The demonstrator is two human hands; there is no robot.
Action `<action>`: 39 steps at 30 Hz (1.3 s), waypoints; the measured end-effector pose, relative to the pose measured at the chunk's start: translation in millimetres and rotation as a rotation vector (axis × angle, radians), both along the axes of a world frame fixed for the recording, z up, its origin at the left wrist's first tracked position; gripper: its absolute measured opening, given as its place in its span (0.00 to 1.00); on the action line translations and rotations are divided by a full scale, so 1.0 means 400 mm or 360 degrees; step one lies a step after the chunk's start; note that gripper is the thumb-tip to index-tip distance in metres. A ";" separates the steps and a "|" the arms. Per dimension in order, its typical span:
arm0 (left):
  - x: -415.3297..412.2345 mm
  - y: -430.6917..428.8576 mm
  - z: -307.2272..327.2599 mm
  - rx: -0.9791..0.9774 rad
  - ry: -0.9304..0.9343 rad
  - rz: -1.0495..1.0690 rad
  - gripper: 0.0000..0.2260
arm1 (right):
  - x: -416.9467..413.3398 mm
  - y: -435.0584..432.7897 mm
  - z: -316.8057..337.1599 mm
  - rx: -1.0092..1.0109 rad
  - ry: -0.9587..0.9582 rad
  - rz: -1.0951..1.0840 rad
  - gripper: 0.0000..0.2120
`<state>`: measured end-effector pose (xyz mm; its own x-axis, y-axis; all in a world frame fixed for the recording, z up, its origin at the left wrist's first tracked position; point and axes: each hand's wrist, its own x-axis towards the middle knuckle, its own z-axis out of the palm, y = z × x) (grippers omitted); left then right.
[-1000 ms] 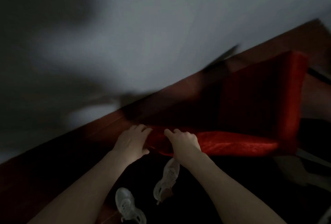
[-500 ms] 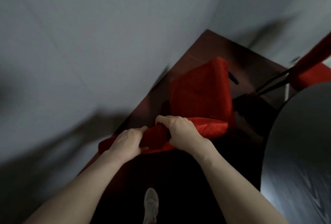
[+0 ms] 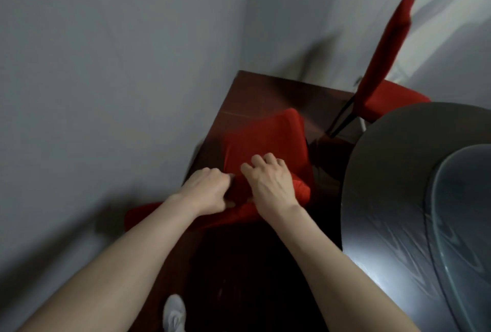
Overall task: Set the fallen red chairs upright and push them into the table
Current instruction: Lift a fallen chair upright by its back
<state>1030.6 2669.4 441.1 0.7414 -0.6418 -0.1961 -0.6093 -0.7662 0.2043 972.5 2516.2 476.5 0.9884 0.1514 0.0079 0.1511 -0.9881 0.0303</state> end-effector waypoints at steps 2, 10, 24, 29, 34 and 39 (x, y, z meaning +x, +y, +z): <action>0.053 -0.031 0.029 -0.0044 -0.0048 -0.0072 0.19 | 0.038 -0.042 0.014 0.0044 -0.0027 -0.0141 0.20; 0.303 -0.086 0.098 -0.0081 -0.0015 -0.0347 0.24 | 0.154 -0.167 0.047 0.0270 -0.0146 -0.0664 0.26; 0.520 -0.296 0.169 -0.0148 -0.0228 -0.0894 0.25 | 0.196 -0.302 0.027 0.0508 -0.0317 -0.1022 0.25; 0.543 -0.304 0.138 0.0027 -0.0260 -0.1020 0.26 | 0.176 -0.278 0.017 0.0490 -0.0251 -0.1132 0.27; 0.515 -0.231 0.099 0.0195 -0.0032 -0.1133 0.28 | 0.131 -0.175 -0.023 0.0428 -0.0156 -0.1217 0.27; 0.464 -0.162 0.074 0.0291 0.0105 -0.1223 0.27 | 0.080 -0.070 -0.057 0.0446 -0.0082 -0.1338 0.28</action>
